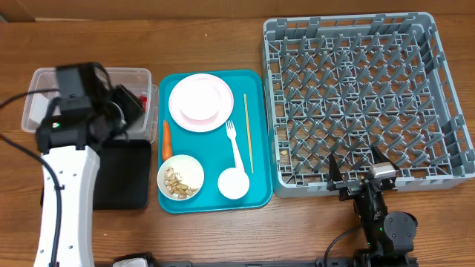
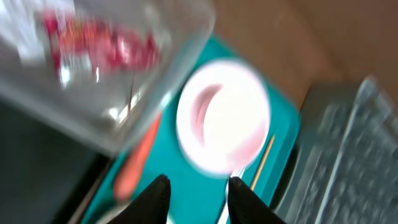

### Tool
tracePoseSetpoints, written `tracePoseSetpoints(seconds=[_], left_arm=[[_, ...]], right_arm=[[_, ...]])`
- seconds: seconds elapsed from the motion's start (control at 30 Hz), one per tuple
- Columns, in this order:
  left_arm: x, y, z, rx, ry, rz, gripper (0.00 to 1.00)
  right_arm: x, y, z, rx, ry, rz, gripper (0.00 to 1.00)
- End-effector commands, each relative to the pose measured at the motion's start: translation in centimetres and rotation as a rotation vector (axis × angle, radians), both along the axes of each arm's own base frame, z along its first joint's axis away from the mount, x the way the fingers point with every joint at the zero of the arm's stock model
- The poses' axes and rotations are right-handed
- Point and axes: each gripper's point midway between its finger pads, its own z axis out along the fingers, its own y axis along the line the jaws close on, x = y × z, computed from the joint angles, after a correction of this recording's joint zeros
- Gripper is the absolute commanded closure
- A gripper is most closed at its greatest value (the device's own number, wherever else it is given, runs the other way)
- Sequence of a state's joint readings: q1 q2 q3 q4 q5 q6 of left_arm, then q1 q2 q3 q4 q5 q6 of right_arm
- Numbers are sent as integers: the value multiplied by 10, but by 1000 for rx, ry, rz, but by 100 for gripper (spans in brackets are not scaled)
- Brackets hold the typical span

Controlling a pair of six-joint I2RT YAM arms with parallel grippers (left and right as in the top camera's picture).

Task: Sort waste into correct bins and load items into the dishwasher
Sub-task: 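Move the left gripper back over the rice bowl on the teal tray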

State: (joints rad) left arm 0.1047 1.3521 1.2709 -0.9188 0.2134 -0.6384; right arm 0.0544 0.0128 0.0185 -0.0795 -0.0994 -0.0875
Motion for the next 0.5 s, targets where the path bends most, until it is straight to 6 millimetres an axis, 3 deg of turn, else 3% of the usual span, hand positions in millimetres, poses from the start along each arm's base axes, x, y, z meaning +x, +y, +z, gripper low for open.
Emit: tracePoseSetpoints(seconds=[0.0, 0.17, 0.3, 0.47], left_arm=[[-20, -26, -8, 13, 73, -150, 64], [-56, -42, -26, 39, 233, -217, 62], [-61, -29, -31, 148, 267, -193, 58], [-62, -30, -31, 157, 272, -200, 57]], right_arm=[[0, 1, -2, -7, -4, 5, 0], [0, 1, -2, -7, -4, 5, 0], [0, 1, -2, -6, -4, 5, 0], [0, 1, -2, -6, -4, 5, 0]])
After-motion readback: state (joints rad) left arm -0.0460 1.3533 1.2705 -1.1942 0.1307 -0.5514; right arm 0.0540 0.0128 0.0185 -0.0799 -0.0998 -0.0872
